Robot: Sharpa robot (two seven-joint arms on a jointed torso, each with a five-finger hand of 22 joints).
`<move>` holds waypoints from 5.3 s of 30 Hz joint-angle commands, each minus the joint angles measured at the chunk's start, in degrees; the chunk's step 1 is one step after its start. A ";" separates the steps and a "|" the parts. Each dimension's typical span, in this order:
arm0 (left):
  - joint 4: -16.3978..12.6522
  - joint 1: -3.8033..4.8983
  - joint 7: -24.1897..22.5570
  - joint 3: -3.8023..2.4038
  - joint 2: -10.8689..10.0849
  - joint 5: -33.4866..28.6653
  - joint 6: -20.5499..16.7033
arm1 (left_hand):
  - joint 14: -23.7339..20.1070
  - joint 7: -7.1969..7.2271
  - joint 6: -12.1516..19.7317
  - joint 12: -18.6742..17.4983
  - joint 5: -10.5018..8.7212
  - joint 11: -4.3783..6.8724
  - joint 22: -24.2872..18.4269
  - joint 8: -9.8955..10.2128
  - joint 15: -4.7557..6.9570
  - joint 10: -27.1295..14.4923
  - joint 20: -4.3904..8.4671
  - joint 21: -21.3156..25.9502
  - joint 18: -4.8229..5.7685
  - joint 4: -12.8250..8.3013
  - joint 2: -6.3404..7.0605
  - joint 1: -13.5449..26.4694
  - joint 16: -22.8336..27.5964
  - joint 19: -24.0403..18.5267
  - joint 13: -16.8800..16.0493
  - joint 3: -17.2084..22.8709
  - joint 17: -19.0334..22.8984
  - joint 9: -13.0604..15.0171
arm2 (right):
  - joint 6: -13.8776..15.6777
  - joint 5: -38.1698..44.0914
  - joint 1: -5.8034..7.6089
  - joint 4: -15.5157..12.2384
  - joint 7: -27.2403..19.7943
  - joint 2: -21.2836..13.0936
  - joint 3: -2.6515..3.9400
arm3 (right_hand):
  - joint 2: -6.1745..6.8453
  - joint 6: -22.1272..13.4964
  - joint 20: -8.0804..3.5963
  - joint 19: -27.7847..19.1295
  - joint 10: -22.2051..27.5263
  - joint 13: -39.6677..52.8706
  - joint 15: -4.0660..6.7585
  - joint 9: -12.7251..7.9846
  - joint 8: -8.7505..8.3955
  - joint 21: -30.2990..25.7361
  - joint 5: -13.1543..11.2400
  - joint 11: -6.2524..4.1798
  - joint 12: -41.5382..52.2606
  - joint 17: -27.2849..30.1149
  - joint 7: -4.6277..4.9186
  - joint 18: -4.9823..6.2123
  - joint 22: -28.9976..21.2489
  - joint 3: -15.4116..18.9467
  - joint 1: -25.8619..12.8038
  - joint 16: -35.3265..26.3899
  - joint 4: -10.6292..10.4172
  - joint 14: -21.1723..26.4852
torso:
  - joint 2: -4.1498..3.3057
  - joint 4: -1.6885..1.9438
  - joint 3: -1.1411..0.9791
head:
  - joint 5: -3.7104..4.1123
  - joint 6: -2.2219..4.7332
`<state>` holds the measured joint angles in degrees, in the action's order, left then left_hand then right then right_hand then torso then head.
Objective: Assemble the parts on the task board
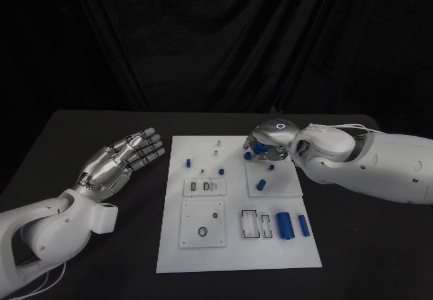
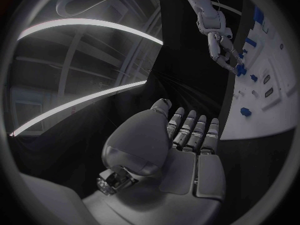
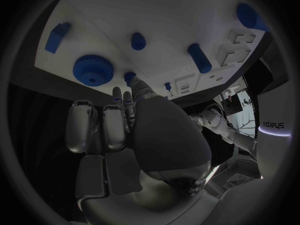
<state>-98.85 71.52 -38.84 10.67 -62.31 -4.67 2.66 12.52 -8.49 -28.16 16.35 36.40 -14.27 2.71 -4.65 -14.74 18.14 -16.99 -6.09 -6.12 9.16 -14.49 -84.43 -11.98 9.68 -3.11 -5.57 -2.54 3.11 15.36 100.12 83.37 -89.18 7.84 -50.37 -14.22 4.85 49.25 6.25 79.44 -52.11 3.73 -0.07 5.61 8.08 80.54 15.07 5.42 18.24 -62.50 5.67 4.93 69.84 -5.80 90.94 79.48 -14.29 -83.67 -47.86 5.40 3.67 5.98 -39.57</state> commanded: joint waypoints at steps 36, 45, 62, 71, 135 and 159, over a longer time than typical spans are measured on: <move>1.28 0.11 -13.49 0.01 0.70 -0.21 2.48 | -0.33 -0.61 0.63 -0.18 0.03 -0.79 -0.25 0.14 -0.39 -1.09 0.17 0.13 0.60 -0.26 0.59 0.82 -0.16 -0.24 0.06 1.63 -0.03 -0.06 | 9.58 0.55 -2.53 2.63 -2.51 2.29 0.04 | -0.30 11.70 0.55 -0.31 -9.11 0.21 -0.28 3.64 3.37 -0.27 1.12 -0.56 -3.18 -0.80 0.81 -0.43 0.94 -10.20 0.66 -0.38 2.72 0.10 | -0.03 -0.07 0.02 | -0.10 -0.93; 1.41 0.10 -13.23 0.08 0.45 -0.38 2.60 | -0.31 -0.68 0.63 -0.15 -0.01 -0.84 -0.27 0.16 -0.45 -1.12 0.17 0.16 0.64 -0.29 0.59 0.88 -0.23 -0.29 0.05 1.79 -0.04 -0.06 | 14.37 -1.19 -1.58 1.12 -2.80 1.74 0.15 | 0.19 14.73 -1.15 -0.15 -15.16 0.17 1.29 6.53 5.47 -0.43 -0.73 -2.36 -4.40 -0.82 0.74 -0.51 1.32 -11.05 0.20 -0.89 4.22 -0.18 | -0.01 -0.09 0.07 | -0.77 -0.77; 2.16 0.10 -12.92 0.33 1.58 -0.76 2.61 | -0.42 -0.79 0.55 -0.11 -0.05 -0.93 -0.31 0.16 -0.50 -1.15 0.17 0.23 0.71 -0.34 0.68 0.97 -0.21 -0.41 0.04 2.01 -0.03 -0.04 | 12.77 -4.36 2.30 7.56 -4.01 10.57 0.28 | 0.42 14.59 -1.36 0.01 -16.10 0.04 1.41 7.62 5.50 -0.52 -2.27 -2.42 -6.15 -0.78 0.64 -0.56 1.54 -10.96 -0.61 -1.18 4.26 -0.31 | 0.08 -0.05 0.31 | -1.09 -0.74; 2.42 0.10 -12.90 0.39 1.86 -0.77 2.72 | -0.50 -0.82 0.51 -0.09 -0.03 -0.94 -0.32 0.16 -0.50 -1.16 0.17 0.26 0.73 -0.37 0.69 0.99 -0.18 -0.45 0.04 2.10 -0.02 -0.04 | 10.87 -5.10 1.22 11.81 -4.38 14.07 0.32 | 0.49 14.01 -1.27 -0.05 -15.82 0.00 1.23 7.83 5.08 -0.64 -2.33 -2.17 -7.12 -0.68 0.82 -0.55 1.46 -11.09 -0.74 -1.32 4.34 -0.29 | -0.09 0.22 0.18 | -1.06 -0.70; 2.69 0.09 -12.40 0.48 1.99 -1.43 3.06 | -0.69 -1.05 0.60 -0.17 -0.07 -0.98 -0.36 0.26 -0.59 -1.54 0.18 0.30 0.82 -0.44 0.69 1.28 -0.30 -0.51 0.06 2.89 -0.04 -0.04 | 6.64 -5.21 -1.22 17.51 -2.31 18.40 0.44 | 2.52 3.98 1.18 -1.24 -7.64 -0.09 -1.56 5.92 -2.70 -1.89 -2.12 1.25 -14.68 0.79 0.69 -0.28 0.62 -14.01 -1.52 -2.56 4.64 0.88 | -0.02 -0.14 0.15 | -1.14 -0.94; 2.30 0.09 -12.24 0.58 1.03 -1.73 2.83 | -0.70 -1.09 0.60 -0.20 -0.08 -1.00 -0.36 0.26 -0.61 -1.61 0.18 0.31 0.83 -0.46 0.73 1.31 -0.32 -0.53 0.07 2.95 -0.04 -0.04 | 11.67 -5.21 4.54 9.14 -2.40 9.34 1.14 | 1.84 -1.40 0.37 -3.50 -3.51 1.08 -0.39 1.99 -2.92 -4.82 -3.66 0.87 -9.49 4.12 0.05 0.49 -1.88 -11.06 -3.41 -4.85 5.09 2.95 | 0.00 -0.22 0.11 | -1.42 -0.60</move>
<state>-96.33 71.52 -38.89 11.27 -61.23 -6.18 4.78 12.09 -8.90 -27.74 16.35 36.39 -15.28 2.42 -4.65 -15.16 17.12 -16.78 -6.09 -6.15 8.69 -13.81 -83.75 -11.97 9.46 -3.08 -2.89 -2.52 3.09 26.09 94.76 87.59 -79.28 3.93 -40.57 -13.06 6.63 47.42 6.78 76.06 -55.27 4.76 -0.47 7.68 4.99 75.88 11.60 6.30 8.53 -58.49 5.87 4.93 68.07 -16.81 88.05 74.81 -8.88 -81.21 -47.87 5.19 3.80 4.61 -40.21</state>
